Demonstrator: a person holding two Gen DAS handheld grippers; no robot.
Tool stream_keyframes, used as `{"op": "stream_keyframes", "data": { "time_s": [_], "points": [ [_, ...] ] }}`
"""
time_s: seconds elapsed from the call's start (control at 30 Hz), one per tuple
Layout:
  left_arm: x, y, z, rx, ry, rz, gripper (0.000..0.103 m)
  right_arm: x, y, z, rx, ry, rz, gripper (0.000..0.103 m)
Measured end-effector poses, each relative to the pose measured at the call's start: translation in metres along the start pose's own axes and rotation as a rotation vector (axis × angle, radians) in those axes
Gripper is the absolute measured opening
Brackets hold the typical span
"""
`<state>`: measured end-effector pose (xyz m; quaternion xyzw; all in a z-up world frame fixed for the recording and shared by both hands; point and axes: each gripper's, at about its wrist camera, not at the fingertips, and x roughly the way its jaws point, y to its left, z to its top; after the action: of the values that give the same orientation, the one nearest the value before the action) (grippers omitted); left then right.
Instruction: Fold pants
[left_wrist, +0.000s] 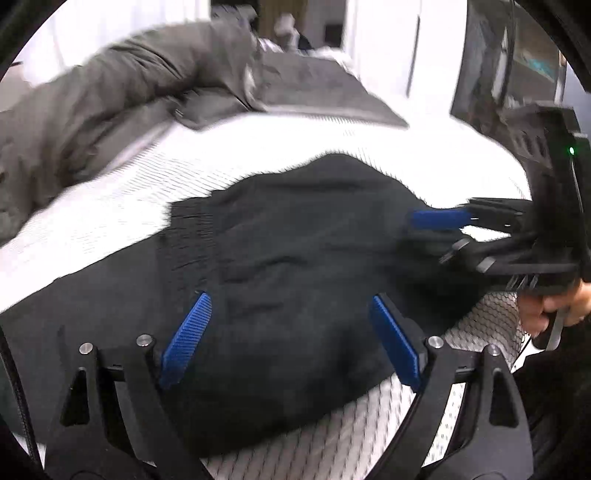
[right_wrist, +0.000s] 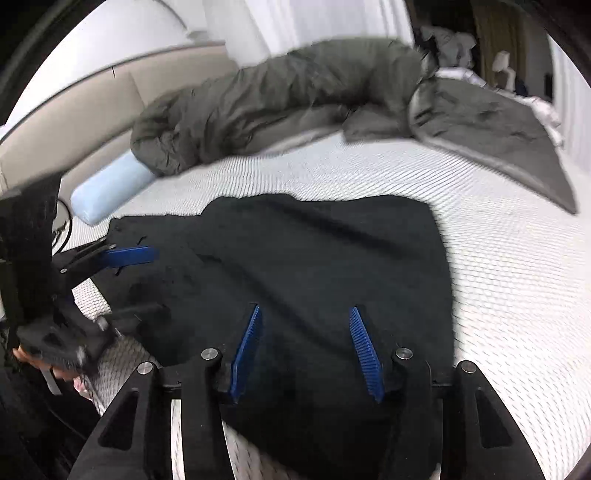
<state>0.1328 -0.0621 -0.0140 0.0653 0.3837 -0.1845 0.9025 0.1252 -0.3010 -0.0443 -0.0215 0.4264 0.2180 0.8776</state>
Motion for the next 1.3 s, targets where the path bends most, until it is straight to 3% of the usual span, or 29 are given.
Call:
{"op": "stream_keyframes", "data": {
  "time_s": [0.03,0.07,0.1,0.2,0.3,0.47,0.57,0.63,0.73,0.77,0.8,0.9,1.0,1.03,1.17,1.3],
  "points": [
    [0.013,0.000,0.005,0.016,0.040,-0.001,0.076,0.021,0.001,0.004,-0.006,0.060,-0.005,0.051],
    [0.028,0.002,0.009,0.027,0.086,0.015,0.058,0.036,0.000,0.004,-0.012,0.123,-0.025,0.051],
    [0.039,0.006,0.009,0.028,0.123,0.039,0.051,0.044,-0.001,0.003,-0.026,0.153,-0.042,0.050],
    [0.039,0.019,0.006,0.004,0.097,-0.021,0.050,0.042,-0.010,0.001,-0.077,0.146,-0.128,0.050],
    [0.035,0.027,0.001,-0.009,0.079,-0.047,0.050,0.029,-0.033,-0.009,-0.042,0.127,-0.234,0.050],
    [0.025,0.019,-0.003,0.001,0.066,0.013,0.050,0.005,-0.033,-0.017,-0.037,0.072,-0.240,0.051],
    [0.004,0.018,0.006,-0.026,0.009,-0.031,0.050,-0.012,-0.027,-0.015,-0.002,0.009,-0.141,0.053],
    [0.003,0.019,0.018,-0.040,-0.032,-0.008,0.050,-0.007,-0.016,0.007,0.011,0.002,-0.081,0.053],
    [0.033,0.025,0.032,-0.073,0.038,-0.004,0.048,0.023,-0.005,0.030,-0.006,0.033,-0.067,0.053],
    [0.046,0.028,0.033,-0.071,0.073,0.006,0.042,0.037,-0.007,0.029,0.003,0.076,-0.049,0.053],
    [0.057,0.031,0.031,-0.074,0.102,0.024,0.032,0.058,-0.011,0.026,0.017,0.157,-0.067,0.052],
    [0.061,0.045,0.024,-0.123,0.099,-0.020,0.027,0.067,-0.020,0.035,0.029,0.152,-0.118,0.052],
    [0.053,0.050,0.019,-0.135,0.088,-0.028,0.026,0.056,-0.034,0.031,0.023,0.144,-0.355,0.053],
    [0.052,0.049,0.017,-0.133,0.087,-0.024,0.026,0.057,-0.036,0.029,0.019,0.143,-0.380,0.054],
    [0.031,0.041,0.019,-0.118,0.112,0.031,0.027,0.047,-0.036,0.032,0.030,0.104,-0.333,0.056],
    [0.004,0.052,0.041,-0.160,-0.007,0.030,0.030,0.027,-0.041,0.042,0.119,0.041,-0.179,0.056]
  ]
}}
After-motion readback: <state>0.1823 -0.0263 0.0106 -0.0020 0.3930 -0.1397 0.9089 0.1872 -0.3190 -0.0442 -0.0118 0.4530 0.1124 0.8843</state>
